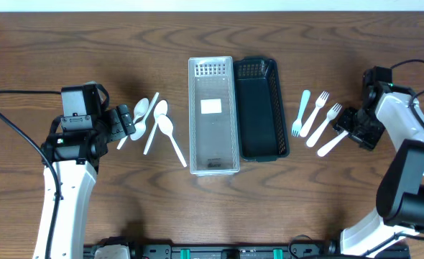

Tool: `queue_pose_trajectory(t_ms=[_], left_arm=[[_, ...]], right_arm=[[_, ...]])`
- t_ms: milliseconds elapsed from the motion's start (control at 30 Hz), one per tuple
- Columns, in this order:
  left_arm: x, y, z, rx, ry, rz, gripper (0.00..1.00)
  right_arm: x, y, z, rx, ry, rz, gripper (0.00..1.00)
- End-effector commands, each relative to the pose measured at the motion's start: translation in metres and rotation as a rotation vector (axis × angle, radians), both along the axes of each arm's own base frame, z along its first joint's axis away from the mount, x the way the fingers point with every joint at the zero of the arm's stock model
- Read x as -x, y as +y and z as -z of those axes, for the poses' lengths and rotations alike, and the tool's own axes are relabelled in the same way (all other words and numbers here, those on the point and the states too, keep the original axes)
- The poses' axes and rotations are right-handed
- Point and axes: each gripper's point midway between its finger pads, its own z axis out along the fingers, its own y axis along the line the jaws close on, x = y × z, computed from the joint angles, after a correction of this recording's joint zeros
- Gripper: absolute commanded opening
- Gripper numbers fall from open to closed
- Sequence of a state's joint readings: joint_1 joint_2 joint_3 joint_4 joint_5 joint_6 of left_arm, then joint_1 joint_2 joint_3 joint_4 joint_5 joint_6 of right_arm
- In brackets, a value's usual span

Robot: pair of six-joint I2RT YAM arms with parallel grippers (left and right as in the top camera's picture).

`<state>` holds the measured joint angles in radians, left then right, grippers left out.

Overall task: Pack container
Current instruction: 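Lower the right gripper and grasp the white spoon on the right, then carry the spoon into the dark green basket and release it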

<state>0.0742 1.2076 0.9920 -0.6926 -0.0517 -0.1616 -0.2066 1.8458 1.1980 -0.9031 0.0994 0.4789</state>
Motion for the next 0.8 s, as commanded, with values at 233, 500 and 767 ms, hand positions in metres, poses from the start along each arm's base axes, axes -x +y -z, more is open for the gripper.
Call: queue_pose_trajectory(t_ms=[233, 500, 767], left_arm=[[-0.003, 0.002, -0.007, 0.008, -0.017, -0.018, 0.98], [-0.003, 0.002, -0.006, 0.007, -0.016, -0.018, 0.98], [-0.003, 0.002, -0.007, 0.007, -0.017, -0.018, 0.98]], right_arm=[[0.004, -0.004, 0.036, 0.026, -0.020, 0.064, 0.53], [0.024, 0.000, 0.052, 0.020, 0.017, 0.061, 0.17], [-0.002, 0.006, -0.021, 0.032, -0.150, -0.001, 0.01]])
